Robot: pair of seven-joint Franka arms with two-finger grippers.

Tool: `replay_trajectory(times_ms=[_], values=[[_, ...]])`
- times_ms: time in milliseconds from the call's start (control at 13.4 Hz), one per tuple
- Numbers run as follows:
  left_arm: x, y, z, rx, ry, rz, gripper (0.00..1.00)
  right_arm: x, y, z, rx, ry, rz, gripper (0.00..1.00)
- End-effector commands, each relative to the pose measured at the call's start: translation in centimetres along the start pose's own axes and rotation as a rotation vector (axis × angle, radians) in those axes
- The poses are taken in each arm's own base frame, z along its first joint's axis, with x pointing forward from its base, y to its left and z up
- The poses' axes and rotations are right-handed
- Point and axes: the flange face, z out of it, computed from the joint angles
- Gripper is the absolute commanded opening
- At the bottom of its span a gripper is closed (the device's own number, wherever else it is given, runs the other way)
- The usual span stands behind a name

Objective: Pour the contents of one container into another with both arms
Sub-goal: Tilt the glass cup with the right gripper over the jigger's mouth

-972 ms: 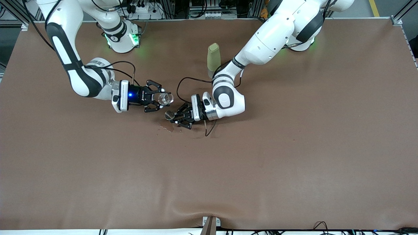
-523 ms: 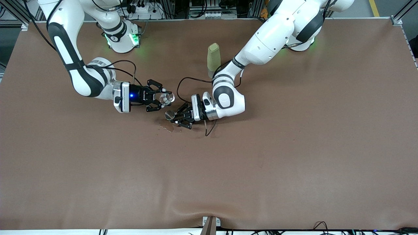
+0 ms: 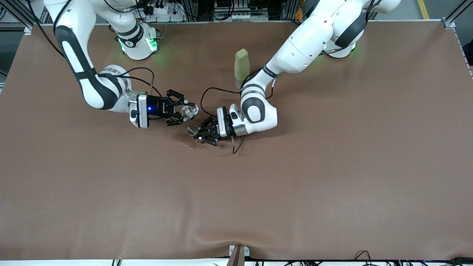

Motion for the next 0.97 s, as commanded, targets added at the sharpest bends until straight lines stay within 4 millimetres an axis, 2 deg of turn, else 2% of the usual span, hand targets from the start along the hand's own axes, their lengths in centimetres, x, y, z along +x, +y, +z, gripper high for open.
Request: replay_trajectory(times_ms=[0,897], values=[[0.33,0.0,-0.15,0.009,-0.004,0.011,0.0,0.12,-0.49,0.12,-0.007,0.02,0.059,0.26],[0.12,0.11,-0.2,0.007,-0.008,0.01,0.0,0.3,-0.26,0.34,-0.02,0.041,0.203,0.24]])
